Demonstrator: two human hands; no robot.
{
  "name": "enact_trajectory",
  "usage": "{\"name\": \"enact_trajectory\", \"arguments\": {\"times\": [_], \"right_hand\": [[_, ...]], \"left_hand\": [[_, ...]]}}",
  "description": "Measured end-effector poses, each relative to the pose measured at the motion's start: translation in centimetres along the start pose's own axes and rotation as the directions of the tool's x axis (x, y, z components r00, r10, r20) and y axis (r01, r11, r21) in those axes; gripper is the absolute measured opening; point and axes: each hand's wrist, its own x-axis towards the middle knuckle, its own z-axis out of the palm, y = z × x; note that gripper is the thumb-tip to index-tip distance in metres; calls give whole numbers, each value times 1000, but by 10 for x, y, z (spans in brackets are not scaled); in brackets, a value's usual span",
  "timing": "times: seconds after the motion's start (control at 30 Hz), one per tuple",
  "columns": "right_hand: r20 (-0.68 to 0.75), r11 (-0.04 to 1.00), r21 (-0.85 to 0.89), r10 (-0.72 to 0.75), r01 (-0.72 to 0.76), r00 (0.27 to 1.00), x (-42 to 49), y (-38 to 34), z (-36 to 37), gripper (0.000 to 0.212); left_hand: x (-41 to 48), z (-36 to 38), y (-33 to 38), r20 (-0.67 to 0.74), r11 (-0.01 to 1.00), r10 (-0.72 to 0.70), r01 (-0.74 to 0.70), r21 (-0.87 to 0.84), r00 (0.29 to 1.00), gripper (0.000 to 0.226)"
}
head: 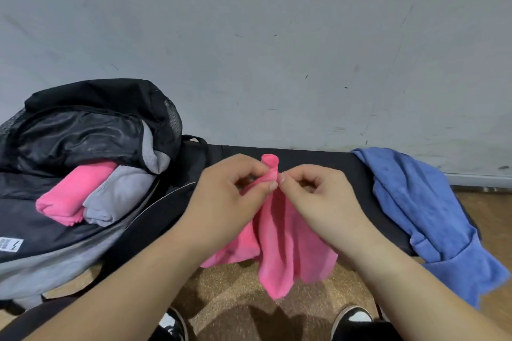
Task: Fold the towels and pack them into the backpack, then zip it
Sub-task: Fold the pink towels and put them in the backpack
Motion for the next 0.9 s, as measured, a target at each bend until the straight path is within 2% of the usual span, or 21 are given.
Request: {"name": "enact_trajectory", "arguments": {"times": [0.17,0.27,0.33,0.4,0.43,0.5,0.57,0.63,0.77,0.83,0.9], "right_hand": [[128,998,62,-27,19,991,6,2,-12,19],[187,998,0,-66,68,980,9,5,-18,19],[175,997,-12,-75,78,982,10,6,-19,14],[128,999,42,-21,16,992,13,8,-20,10],[116,998,50,25,-31,993,16,12,-22,17],[196,994,9,103,-107,975,21,23,-31,36],[321,988,-57,157,-146,934,23,34,-40,48],[368,981,-74,195,-180,909,24,43,-49,53],[361,970,-54,242,-238,901,31,58,-61,44],[305,969,-71,247,-236,920,33,65,-62,32],[206,981,-81,192,-179,960,32,66,-59,30]], "left_hand": [[6,5,1,108,994,-25,37,-107,994,20],[10,4,0,114,1000,-5,7,-19,993,21],[11,5,2,107,998,13,-19,58,994,20],[13,4,1,54,982,28,-38,187,998,21],[16,2,-1,16,963,40,-43,265,999,26],[22,-5,-6,-67,927,93,-62,369,993,30],[28,-13,-11,-130,923,112,-54,381,985,17],[31,-21,-15,-197,940,63,8,340,978,10],[37,-36,-23,-323,918,36,97,384,946,13],[39,-41,-26,-305,894,-5,140,425,952,16],[37,-40,-27,-214,893,-12,107,437,977,16]]}}
